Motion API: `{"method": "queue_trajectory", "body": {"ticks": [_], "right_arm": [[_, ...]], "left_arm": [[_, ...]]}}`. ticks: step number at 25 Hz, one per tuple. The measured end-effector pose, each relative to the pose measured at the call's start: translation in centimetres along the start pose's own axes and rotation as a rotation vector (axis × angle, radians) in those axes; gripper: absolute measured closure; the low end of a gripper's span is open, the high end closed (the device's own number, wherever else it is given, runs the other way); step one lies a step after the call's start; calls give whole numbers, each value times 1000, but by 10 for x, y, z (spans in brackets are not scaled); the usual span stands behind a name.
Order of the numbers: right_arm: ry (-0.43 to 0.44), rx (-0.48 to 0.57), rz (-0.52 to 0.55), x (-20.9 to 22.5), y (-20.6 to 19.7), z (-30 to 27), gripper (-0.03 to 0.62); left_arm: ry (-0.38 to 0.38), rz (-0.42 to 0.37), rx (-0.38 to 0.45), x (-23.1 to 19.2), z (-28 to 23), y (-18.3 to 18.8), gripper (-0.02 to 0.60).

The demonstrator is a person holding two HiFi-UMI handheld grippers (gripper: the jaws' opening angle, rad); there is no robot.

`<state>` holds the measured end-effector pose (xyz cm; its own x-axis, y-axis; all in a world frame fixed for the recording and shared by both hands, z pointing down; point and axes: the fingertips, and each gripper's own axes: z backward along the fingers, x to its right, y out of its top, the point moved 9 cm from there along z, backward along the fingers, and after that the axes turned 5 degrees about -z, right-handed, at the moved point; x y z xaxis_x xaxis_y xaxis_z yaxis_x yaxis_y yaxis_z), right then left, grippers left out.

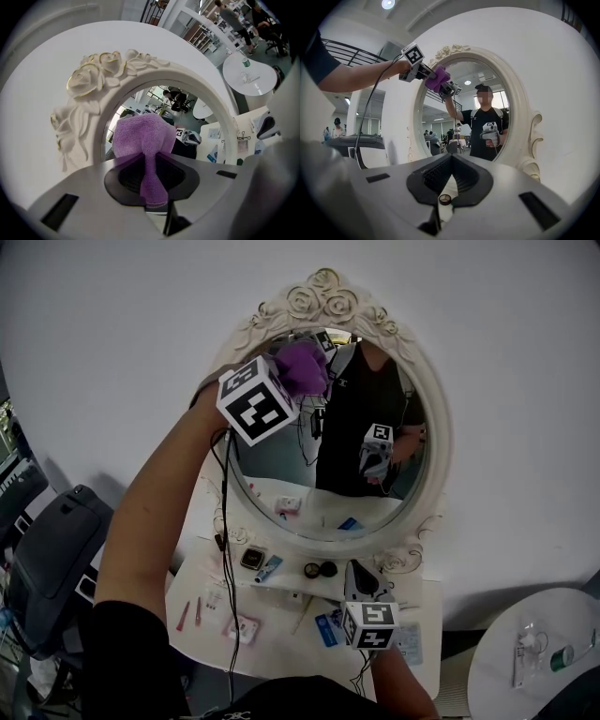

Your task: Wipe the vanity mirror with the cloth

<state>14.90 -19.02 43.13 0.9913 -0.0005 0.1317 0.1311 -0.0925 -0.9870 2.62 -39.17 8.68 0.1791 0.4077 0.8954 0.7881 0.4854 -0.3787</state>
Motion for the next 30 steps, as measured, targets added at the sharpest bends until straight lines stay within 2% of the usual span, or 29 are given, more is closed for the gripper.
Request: {"method": "queue_trajectory", "body": {"ticks": [6, 9, 19, 22, 27, 30], "right_arm": [[48, -29, 19, -16, -6, -7, 585], [62, -41, 20, -22, -9, -10, 585], [53, -80, 11, -23, -20, -5, 585], [49, -90, 7, -21, -24, -3, 585], [36, -111, 10, -19, -30, 0, 585], [20, -127, 14, -17, -33, 3, 585]], "left_arm": [[23, 88, -60, -7, 4, -53, 509], [32, 103, -91, -4, 4, -71, 509], [-14, 193, -162, 46, -10, -133, 509], [-55, 224, -192, 73, -17, -153, 509], [-180, 253, -272, 146, -42, -194, 509], [-235, 290, -278, 184, -55, -205, 509]]}}
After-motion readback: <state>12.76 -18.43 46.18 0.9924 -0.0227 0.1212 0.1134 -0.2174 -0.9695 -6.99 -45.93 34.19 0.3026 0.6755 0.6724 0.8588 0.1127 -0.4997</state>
